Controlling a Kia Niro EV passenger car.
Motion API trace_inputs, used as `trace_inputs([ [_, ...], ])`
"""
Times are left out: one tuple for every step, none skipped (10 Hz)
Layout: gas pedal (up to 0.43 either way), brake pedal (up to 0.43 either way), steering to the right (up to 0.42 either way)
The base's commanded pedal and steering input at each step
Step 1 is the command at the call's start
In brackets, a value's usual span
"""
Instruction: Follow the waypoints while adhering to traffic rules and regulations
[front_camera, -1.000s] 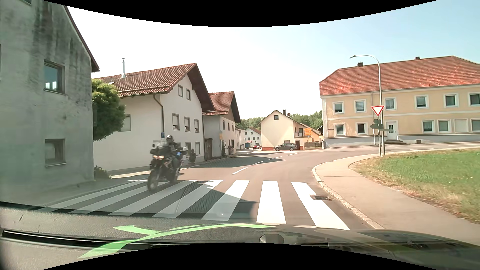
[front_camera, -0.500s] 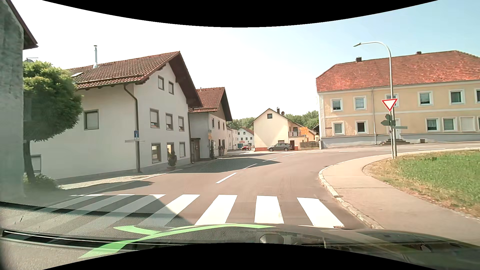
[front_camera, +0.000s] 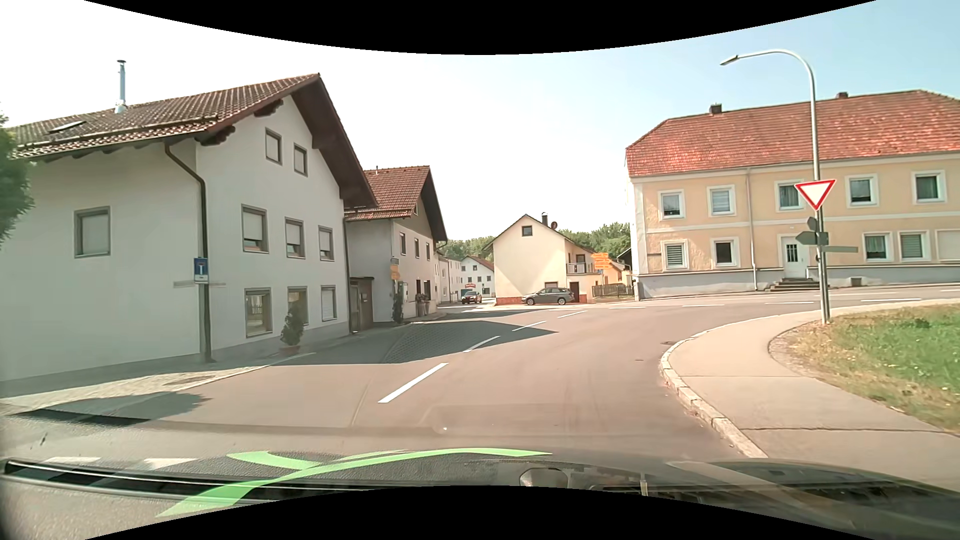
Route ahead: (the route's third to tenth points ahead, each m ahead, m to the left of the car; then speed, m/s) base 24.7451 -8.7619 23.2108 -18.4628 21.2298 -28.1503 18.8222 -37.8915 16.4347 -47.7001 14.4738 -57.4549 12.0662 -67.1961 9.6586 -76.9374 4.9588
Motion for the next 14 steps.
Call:
trace_inputs([
  [0.039,0.0,0.045],
  [0.028,0.0,0.047],
  [0.0,0.0,0.054],
  [0.0,0.0,0.062],
  [0.0,0.0,0.069],
  [0.0,0.0,0.078],
  [0.0,0.0,0.087],
  [0.0,0.0,0.099],
  [0.0,0.0,0.105],
  [0.0,0.0,0.107],
  [0.0,0.006,0.107],
  [0.0,0.073,0.109],
  [0.0,0.098,0.115],
  [0.0,0.122,0.125],
])
